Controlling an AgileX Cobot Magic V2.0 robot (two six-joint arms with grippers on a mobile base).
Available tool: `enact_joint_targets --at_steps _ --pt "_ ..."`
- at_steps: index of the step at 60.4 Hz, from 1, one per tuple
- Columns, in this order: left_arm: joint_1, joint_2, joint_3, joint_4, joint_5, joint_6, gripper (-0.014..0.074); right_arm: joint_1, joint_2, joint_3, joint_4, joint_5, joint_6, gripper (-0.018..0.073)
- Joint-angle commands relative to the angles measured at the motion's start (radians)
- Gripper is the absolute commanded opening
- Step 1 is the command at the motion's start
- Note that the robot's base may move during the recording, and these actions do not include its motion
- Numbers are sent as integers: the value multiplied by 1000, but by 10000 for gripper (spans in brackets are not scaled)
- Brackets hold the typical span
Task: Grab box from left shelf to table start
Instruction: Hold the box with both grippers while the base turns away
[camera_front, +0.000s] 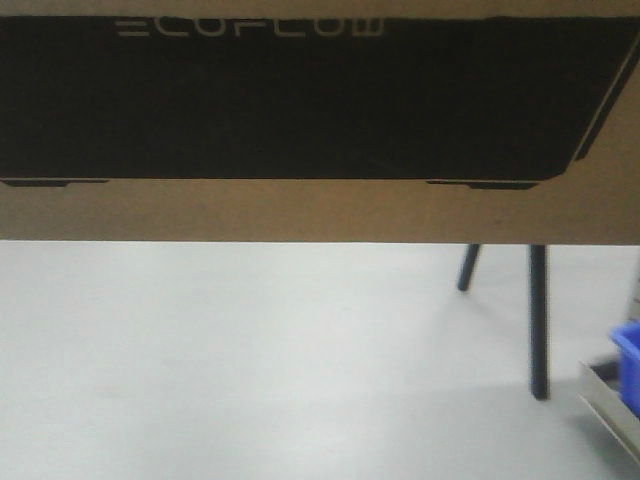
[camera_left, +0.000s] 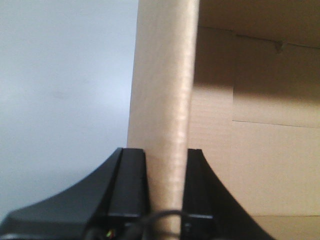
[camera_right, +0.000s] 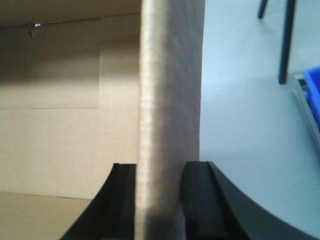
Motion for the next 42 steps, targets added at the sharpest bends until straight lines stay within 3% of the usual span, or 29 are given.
enact_joint_targets --at_steps 1,42 --pt "2 -16 -46 -10 -181 -31 -85 -10 2 -27 -91 -106 -2 26" --pt "2 -16 -46 -10 -181 -31 -85 -10 2 -27 -91 -106 -2 26"
